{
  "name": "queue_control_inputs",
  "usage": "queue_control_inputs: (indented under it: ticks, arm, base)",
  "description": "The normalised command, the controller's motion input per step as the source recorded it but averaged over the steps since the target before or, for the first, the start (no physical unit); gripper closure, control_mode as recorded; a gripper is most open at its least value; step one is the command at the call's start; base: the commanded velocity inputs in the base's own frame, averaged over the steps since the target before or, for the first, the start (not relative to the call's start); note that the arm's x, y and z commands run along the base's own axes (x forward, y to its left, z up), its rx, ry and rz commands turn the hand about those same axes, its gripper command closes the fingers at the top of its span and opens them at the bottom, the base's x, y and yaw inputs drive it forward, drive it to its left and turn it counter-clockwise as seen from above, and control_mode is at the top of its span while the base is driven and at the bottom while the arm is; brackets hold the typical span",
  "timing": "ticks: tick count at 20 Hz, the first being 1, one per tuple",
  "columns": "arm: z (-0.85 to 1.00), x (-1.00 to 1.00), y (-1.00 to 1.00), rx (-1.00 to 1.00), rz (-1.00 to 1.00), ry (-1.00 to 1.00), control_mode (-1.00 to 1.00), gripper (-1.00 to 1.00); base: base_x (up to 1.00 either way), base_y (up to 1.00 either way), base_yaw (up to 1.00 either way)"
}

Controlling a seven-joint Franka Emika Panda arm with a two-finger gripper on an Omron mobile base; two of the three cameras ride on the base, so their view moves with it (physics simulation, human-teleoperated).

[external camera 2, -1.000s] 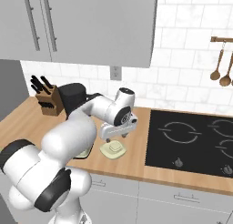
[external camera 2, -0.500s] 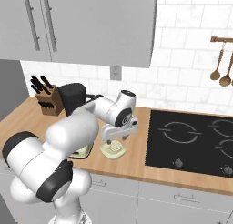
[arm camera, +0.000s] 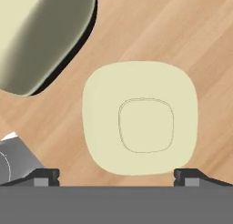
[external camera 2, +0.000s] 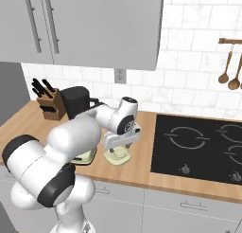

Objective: Close the lid blender by securely placing the lid on top.

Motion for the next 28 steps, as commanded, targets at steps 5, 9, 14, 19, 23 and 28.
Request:
queue_control_inputs:
  ticks: [5,9,14,19,23,28]
  arm:
    - [-0.18,0.06,0.0,-0.04,0.0,0.0,-1.0,-1.0]
    - [-0.2,0.18,0.0,-0.02,0.0,0.02,-1.0,-1.0]
    - [-0.17,0.21,0.0,0.0,0.0,0.02,-1.0,-1.0]
    - [-0.12,0.15,0.0,0.0,0.0,0.0,-1.0,-1.0]
    - [-0.14,0.09,0.0,0.0,0.0,0.0,-1.0,-1.0]
    - [-0.24,0.0,0.0,0.0,0.0,0.05,-1.0,-1.0]
  base:
    - [0.0,0.0,0.0]
    - [0.0,0.0,0.0]
    - [0.0,0.0,0.0]
    - [0.0,0.0,0.0]
    - [0.0,0.0,0.0]
    - [0.0,0.0,0.0]
